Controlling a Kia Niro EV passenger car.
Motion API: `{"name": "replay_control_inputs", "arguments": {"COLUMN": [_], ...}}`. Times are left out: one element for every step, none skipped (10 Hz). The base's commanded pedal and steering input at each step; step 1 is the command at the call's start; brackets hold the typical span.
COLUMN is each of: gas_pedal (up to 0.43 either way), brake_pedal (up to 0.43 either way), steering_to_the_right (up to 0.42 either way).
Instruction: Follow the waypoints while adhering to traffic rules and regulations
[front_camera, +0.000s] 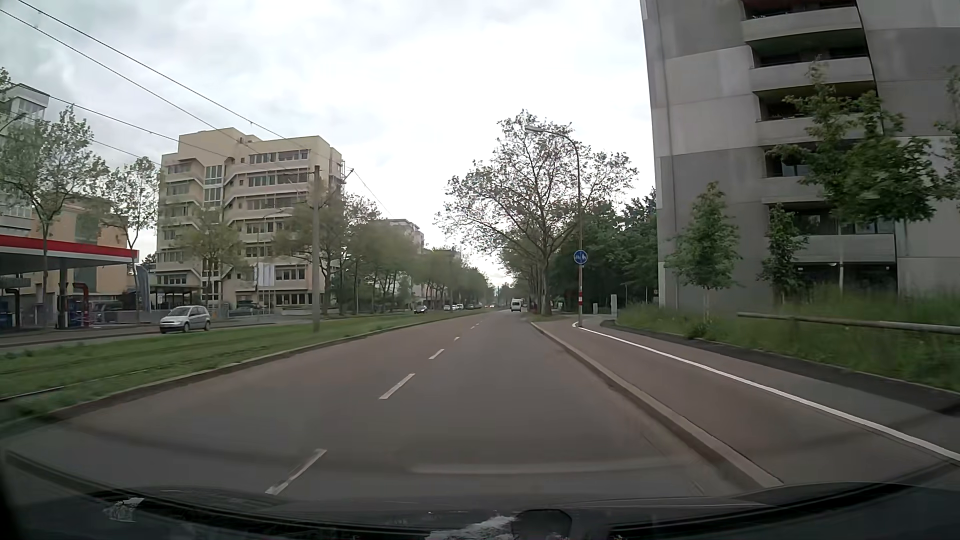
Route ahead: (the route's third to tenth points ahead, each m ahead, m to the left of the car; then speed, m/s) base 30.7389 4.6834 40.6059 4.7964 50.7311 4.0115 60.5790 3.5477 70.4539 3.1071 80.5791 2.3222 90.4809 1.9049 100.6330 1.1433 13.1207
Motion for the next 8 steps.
{"name": "replay_control_inputs", "arguments": {"gas_pedal": [0.079,0.079,0.079,0.079,0.079,0.079,0.079,0.079], "brake_pedal": [0.0,0.0,0.0,0.0,0.0,0.0,0.0,0.0], "steering_to_the_right": [0.003,0.003,0.003,0.003,0.003,0.003,0.003,0.003]}}
